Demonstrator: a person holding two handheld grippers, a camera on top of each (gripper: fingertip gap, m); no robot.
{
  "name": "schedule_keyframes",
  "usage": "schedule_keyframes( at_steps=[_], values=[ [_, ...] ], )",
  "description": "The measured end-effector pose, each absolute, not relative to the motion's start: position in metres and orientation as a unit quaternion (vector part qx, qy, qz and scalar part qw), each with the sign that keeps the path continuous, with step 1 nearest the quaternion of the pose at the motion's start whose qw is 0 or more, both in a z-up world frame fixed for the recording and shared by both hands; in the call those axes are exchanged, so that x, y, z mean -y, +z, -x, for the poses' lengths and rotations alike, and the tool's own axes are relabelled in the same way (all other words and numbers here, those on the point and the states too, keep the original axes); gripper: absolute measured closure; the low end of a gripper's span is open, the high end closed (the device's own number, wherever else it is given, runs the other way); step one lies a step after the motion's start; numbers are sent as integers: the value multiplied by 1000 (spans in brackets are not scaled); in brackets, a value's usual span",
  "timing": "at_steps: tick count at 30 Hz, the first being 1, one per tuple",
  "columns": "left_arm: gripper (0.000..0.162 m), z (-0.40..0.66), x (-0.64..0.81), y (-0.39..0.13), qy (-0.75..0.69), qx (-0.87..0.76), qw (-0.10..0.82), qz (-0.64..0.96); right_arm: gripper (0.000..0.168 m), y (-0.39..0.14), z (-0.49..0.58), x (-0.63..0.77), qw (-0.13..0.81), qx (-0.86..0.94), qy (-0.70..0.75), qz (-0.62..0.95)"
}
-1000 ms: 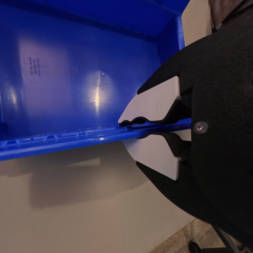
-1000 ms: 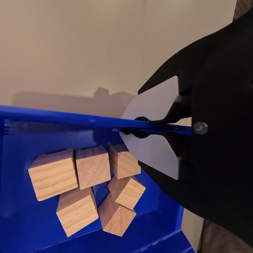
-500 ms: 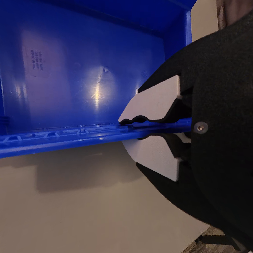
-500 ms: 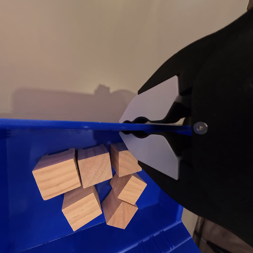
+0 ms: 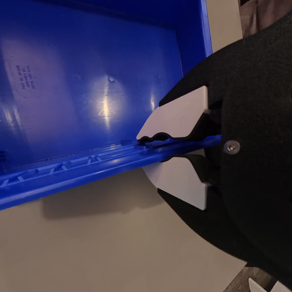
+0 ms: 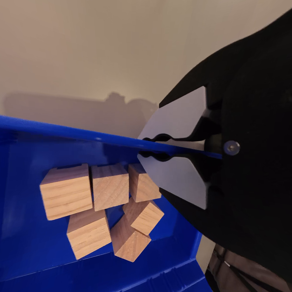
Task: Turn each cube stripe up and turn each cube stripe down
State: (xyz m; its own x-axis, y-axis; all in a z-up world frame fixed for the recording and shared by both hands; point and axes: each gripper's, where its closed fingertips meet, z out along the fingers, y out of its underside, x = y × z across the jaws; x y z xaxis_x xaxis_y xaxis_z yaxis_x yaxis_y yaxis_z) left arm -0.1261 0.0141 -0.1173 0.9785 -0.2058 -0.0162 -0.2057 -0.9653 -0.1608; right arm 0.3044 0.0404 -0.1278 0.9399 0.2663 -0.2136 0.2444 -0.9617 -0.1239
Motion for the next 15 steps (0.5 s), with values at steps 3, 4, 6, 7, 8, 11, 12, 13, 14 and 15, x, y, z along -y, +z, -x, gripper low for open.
schedule_keyframes(
  at_steps=[3, 4, 6, 7, 8, 11, 12, 13, 14, 15],
  values=[
    [149, 117, -12, -117, 0, -111, 79, 991, 156, -129, -303, -47, 59, 122, 112, 984],
    [149, 114, -12, -118, -2, -113, 79, 990, 156, -130, -303, -49, 62, 120, 110, 985],
    [149, 108, -11, -118, -5, -119, 79, 990, 157, -132, -303, -50, 64, 119, 105, 985],
    [149, 105, -10, -118, -3, -123, 80, 989, 157, -132, -304, -51, 64, 118, 100, 986],
    [146, 105, -10, -118, 4, -126, 79, 989, 158, -133, -304, -51, 64, 118, 96, 986],
    [142, 102, -9, -118, 9, -129, 79, 988, 158, -135, -305, -52, 59, 119, 84, 988],
    [142, 101, -9, -118, 6, -131, 79, 988, 158, -137, -305, -52, 54, 119, 82, 988],
    [141, 99, -9, -118, 2, -133, 79, 988, 158, -138, -306, -51, 47, 118, 76, 989],
    [141, 98, -8, -118, -3, -134, 79, 988, 160, -138, -305, -50, 44, 115, 78, 989],
    [141, 95, -8, -118, -10, -137, 79, 987, 160, -138, -305, -49, 37, 111, 81, 990]
  ],
)
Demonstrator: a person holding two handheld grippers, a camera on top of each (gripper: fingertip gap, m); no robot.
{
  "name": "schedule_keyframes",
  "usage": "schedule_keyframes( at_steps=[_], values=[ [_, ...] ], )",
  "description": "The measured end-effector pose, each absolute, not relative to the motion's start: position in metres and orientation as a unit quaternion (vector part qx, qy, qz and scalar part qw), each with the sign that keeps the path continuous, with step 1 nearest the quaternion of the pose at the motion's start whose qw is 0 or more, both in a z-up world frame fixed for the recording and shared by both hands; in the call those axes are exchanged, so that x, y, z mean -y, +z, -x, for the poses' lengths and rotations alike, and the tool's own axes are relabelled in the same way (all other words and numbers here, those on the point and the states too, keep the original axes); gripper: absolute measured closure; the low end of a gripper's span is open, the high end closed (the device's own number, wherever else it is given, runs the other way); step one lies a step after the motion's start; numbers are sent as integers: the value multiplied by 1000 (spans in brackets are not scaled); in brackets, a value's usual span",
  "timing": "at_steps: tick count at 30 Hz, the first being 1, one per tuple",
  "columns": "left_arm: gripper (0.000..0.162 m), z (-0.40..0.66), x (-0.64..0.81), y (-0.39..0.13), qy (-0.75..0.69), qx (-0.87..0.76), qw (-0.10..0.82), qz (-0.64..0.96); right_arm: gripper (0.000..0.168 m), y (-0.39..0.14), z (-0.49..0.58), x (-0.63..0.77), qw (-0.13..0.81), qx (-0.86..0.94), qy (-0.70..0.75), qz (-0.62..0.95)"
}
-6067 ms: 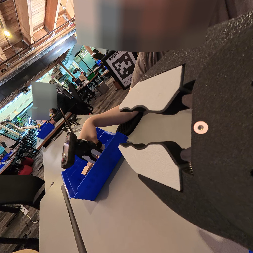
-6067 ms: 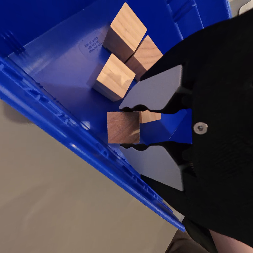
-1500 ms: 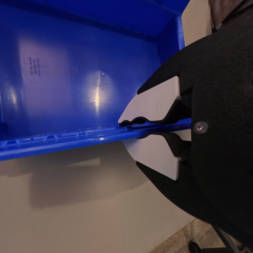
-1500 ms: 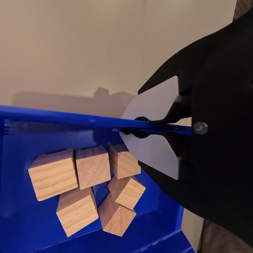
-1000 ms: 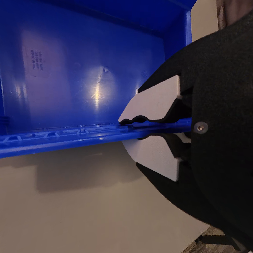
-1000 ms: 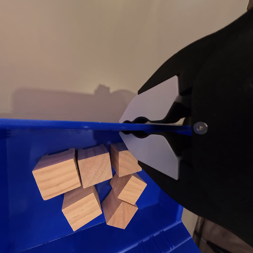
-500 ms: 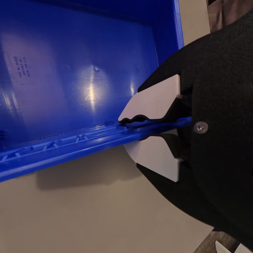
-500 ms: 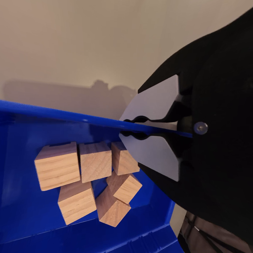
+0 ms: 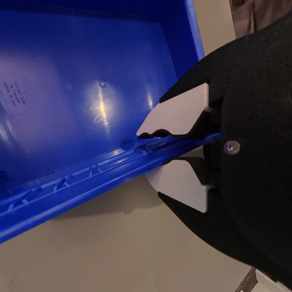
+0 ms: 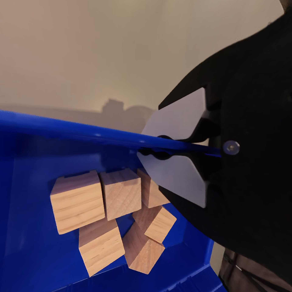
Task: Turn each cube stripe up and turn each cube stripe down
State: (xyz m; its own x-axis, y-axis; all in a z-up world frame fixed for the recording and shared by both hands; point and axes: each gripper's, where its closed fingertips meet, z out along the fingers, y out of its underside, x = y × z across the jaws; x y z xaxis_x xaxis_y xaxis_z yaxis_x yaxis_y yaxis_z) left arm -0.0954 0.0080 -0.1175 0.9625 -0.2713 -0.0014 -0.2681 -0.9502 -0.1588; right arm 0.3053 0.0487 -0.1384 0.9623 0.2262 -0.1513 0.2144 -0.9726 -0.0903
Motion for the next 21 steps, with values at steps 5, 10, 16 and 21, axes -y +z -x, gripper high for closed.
schedule_keyframes(
  at_steps=[5, 10, 16, 21],
  values=[
    [138, 80, -8, -117, -48, -153, 83, 983, 161, -139, -314, -52, 29, 105, 87, 990],
    [136, 68, -13, -117, -43, -183, 99, 977, 161, -145, -326, -48, -15, 99, 78, 992],
    [119, 67, -23, -114, -57, -208, 112, 970, 161, -145, -331, -49, -42, 105, 90, 990],
    [109, 64, -16, -92, -92, -225, 128, 962, 162, -145, -354, -55, -47, 100, 87, 990]
  ],
)
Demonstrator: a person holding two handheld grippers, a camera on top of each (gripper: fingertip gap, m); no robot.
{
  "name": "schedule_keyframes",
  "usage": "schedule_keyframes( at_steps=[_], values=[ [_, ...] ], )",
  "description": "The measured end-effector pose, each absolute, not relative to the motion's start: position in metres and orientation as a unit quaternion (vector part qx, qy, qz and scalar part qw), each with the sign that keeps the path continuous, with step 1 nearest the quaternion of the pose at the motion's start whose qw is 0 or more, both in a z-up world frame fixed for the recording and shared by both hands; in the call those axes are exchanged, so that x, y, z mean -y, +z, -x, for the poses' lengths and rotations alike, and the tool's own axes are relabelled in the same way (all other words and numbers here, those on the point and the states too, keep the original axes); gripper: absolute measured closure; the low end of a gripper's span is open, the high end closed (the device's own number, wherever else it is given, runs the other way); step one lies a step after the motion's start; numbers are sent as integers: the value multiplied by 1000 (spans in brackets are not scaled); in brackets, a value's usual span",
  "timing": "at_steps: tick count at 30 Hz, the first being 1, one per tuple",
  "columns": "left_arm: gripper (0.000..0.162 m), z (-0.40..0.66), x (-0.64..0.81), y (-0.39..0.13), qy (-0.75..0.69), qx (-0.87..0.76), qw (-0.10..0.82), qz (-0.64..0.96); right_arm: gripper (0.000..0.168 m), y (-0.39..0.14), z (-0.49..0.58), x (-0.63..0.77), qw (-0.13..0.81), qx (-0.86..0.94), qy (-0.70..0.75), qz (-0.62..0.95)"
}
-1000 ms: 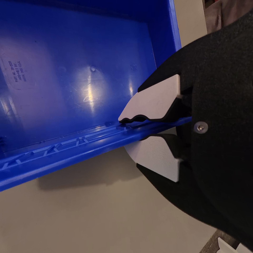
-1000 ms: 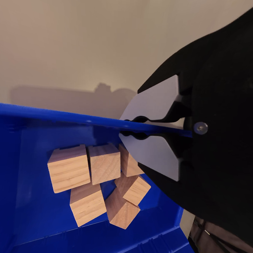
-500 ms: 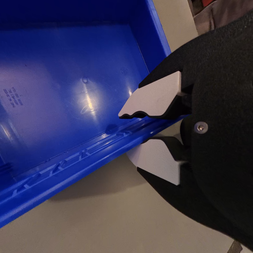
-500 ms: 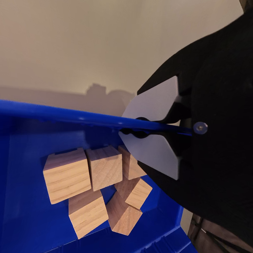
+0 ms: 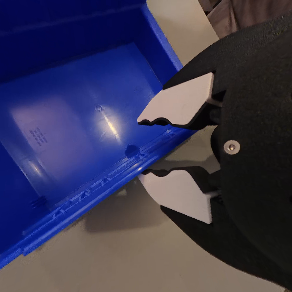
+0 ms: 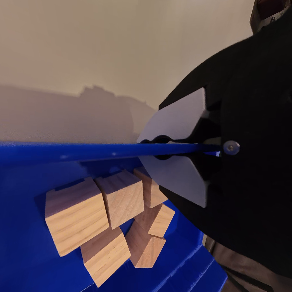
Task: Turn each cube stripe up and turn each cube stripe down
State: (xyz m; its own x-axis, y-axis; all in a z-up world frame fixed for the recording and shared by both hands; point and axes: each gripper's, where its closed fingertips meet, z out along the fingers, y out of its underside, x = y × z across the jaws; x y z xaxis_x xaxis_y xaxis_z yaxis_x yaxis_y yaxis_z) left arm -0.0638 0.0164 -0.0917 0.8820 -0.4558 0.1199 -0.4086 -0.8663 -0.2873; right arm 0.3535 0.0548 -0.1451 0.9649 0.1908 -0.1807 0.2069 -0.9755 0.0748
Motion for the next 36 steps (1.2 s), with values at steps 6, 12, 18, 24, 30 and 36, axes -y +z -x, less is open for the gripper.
schedule_keyframes(
  at_steps=[6, 12, 18, 24, 30, 36],
  values=[
    [107, 72, -5, -30, -95, -239, 217, 942, 161, -142, -384, -52, 55, -93, -87, -990],
    [109, 103, 21, 28, -103, -228, 299, 921, 161, -116, -400, -55, 44, -92, -71, -992],
    [112, 126, 41, 79, -114, -195, 398, 889, 160, -52, -388, -64, 34, -105, -53, -992],
    [112, 136, 66, 122, -135, -178, 486, 845, 161, 16, -326, -85, -7, -140, -49, -989],
    [105, 136, 96, 153, -151, -164, 556, 801, 161, 36, -185, -85, 18, -232, -94, -968],
    [102, 143, 136, 168, -140, -170, 600, 769, 161, 15, -19, -71, 53, -345, -161, -923]
  ],
)
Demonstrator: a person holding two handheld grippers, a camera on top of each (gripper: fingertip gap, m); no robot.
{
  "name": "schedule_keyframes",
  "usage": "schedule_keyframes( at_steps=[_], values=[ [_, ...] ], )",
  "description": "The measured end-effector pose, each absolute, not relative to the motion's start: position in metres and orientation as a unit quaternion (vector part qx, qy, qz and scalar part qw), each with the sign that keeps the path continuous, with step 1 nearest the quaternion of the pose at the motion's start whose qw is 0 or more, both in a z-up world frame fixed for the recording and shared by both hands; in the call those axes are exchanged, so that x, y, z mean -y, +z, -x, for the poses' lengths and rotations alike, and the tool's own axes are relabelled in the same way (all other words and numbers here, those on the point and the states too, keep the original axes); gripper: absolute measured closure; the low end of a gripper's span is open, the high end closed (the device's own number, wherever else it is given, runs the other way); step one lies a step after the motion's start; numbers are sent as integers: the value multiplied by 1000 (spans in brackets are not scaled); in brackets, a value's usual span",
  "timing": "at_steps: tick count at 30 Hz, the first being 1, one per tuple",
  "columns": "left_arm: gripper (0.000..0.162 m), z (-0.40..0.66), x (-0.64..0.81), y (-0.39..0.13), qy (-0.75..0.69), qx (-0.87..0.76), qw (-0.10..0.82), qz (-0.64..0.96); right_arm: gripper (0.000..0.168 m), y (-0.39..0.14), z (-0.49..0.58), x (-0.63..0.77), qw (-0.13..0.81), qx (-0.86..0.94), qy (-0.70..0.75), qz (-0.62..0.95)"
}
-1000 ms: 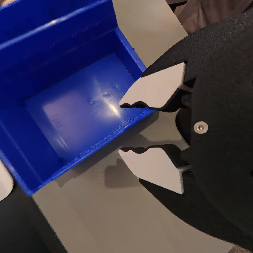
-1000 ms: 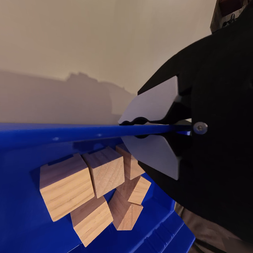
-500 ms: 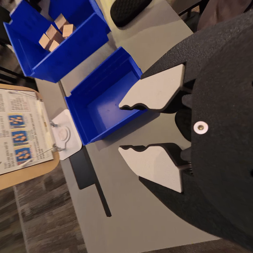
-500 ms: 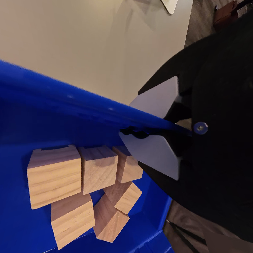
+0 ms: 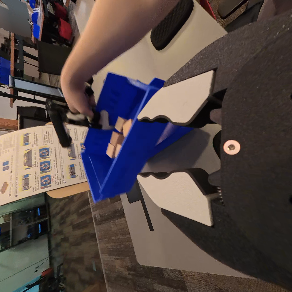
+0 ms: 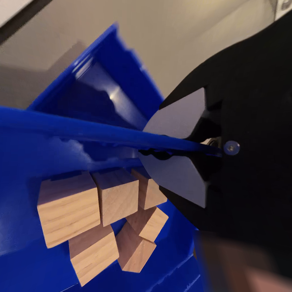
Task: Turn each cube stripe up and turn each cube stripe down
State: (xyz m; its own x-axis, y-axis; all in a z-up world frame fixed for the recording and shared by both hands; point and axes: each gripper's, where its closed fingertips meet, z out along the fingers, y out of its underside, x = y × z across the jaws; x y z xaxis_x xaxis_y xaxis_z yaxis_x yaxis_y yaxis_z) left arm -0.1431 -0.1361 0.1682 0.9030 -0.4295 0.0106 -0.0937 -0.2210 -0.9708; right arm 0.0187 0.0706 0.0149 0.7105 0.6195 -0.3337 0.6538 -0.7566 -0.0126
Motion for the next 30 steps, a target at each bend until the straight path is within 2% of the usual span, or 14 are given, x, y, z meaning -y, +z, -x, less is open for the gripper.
schedule_keyframes(
  at_steps=[6, 11, 18, 24, 30],
  values=[
    [104, 168, 166, 189, -155, -138, 658, 724, 161, -15, 113, -55, 76, -422, -179, -886],
    [105, 186, 166, 190, -180, -121, 664, 715, 161, -40, 180, -47, 89, -446, -167, -875],
    [102, 202, 139, 167, -189, -104, 616, 758, 160, -79, 215, -40, 97, -441, -126, -883],
    [102, 213, 131, 163, -204, -81, 610, 762, 160, -122, 215, -42, 93, -417, -100, -899],
    [101, 202, 126, 158, -207, -105, 594, 770, 153, -137, 213, -44, 72, -386, -111, -913]
  ],
)
